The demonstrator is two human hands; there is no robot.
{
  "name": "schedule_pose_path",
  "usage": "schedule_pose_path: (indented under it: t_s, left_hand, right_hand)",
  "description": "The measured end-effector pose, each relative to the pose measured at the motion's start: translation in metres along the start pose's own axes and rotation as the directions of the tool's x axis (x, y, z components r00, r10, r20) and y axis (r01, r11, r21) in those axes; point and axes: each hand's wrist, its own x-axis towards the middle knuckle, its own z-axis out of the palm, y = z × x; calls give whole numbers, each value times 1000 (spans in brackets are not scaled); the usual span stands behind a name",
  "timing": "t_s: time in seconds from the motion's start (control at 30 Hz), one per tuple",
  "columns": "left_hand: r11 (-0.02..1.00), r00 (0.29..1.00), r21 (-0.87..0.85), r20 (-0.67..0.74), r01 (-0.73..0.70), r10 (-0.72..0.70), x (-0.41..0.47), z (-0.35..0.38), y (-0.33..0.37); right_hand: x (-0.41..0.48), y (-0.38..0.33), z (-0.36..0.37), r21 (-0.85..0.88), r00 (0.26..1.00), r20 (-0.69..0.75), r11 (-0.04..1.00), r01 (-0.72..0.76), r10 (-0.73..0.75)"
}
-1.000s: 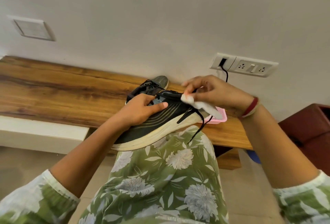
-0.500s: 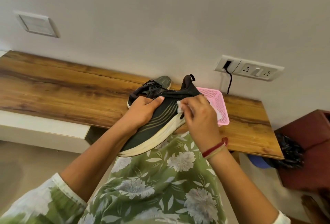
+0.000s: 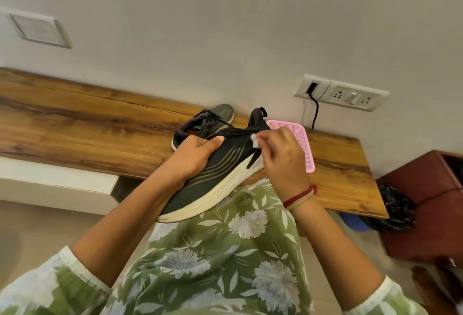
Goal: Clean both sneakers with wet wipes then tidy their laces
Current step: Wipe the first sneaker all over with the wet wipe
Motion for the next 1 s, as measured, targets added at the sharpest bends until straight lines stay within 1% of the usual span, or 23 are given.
schedule_pose_path:
  t_s: [0.03, 0.07, 0.17, 0.2, 0.3, 0.33, 0.37, 0.43, 0.47, 0.5, 0.53, 0.57, 0.6, 0.63, 0.67, 0.73, 0.77, 0.8, 0.83, 0.87, 0.9, 0.93, 1.0]
  left_hand:
    - [1000, 1000, -22, 2, 8, -8, 0, 0, 0]
    - [1000, 1000, -29, 0, 8, -8, 0, 0, -1]
    - [1000, 1000, 0, 3, -11, 11, -1, -2, 0]
    - [1000, 1000, 7, 11, -9, 9, -2, -2, 1]
    - [999, 1000, -26, 13, 21, -20, -2, -1, 2]
    - [999, 1000, -34, 8, 21, -21, -1, -1, 3]
    - [999, 1000, -37, 0, 15, -15, -1, 0, 3]
    - [1000, 1000, -22, -17, -4, 3, 0, -1, 6]
    - [1000, 1000, -14, -22, -5, 5, -1, -1, 6]
    - [1000, 1000, -15, -21, -2, 2, -1, -1, 6]
    - [1000, 1000, -23, -17, 4, -4, -2, 0, 7]
    - [999, 1000, -34, -13, 8, -8, -1, 2, 7]
    - [999, 1000, -39, -12, 7, -7, -1, 3, 7]
    - [999, 1000, -34, -17, -2, 1, 0, 5, 8]
    - [1000, 1000, -19, -25, -13, 13, 1, 5, 8]
    - [999, 998, 27, -30, -46, 47, 2, 6, 7]
    - [997, 998, 45, -22, -62, 63, 2, 6, 6]
    - [997, 998, 50, -15, -67, 67, 2, 6, 5]
    - [997, 998, 42, -12, -58, 59, 2, 8, 4]
    - [999, 999, 30, -13, -44, 44, 2, 9, 4]
    - [999, 999, 20, -13, -34, 35, 3, 11, 4]
    - [999, 999, 19, -11, -32, 32, 4, 13, 4]
    - [998, 999, 39, 4, -53, 53, 6, 16, 4]
  right_hand:
    - [2, 2, -1, 17, 999, -15, 999, -41, 41]
    - [-1, -2, 1, 35, 999, 10, 998, -43, 43]
    - [-19, -19, 8, 86, 983, 164, 994, 67, -81]
    - [-18, -16, 6, 86, 983, 165, 994, 62, -76]
    - [0, 3, 0, 73, 994, -6, 991, -109, 110]
    - [1, 3, 0, 88, 991, -15, 987, -133, 135]
    - [-3, -4, 2, 101, 993, 24, 988, -120, 119]
    - [-16, -19, 7, 120, 989, 149, 992, -26, 8]
    - [-18, -20, 7, 115, 984, 174, 993, 21, -41]
    - [-13, -14, 5, 92, 987, 155, 995, 26, -40]
    - [-5, -6, 5, 56, 996, 91, 998, -11, 5]
    - [4, 1, 2, 27, 997, 5, 997, -72, 72]
    - [10, 4, 1, 18, 990, -46, 991, -130, 131]
    - [12, 2, 2, 16, 987, -38, 988, -155, 155]
    - [9, -6, 5, 17, 991, 21, 991, -132, 131]
    - [-6, -22, 10, 45, 985, 174, 999, -21, 13]
    - [-9, -23, 9, 44, 978, 207, 999, 28, -36]
    - [-6, -19, 5, 26, 980, 196, 999, 34, -38]
    - [0, -11, 3, -3, 990, 140, 1000, -7, 7]
    - [7, -5, 0, -21, 995, 61, 997, -76, 77]
    - [11, -2, -2, -16, 990, 18, 990, -140, 141]
    - [10, -4, -1, -4, 986, 24, 986, -167, 167]
    - [-1, -21, 6, 26, 986, 144, 995, -94, 89]
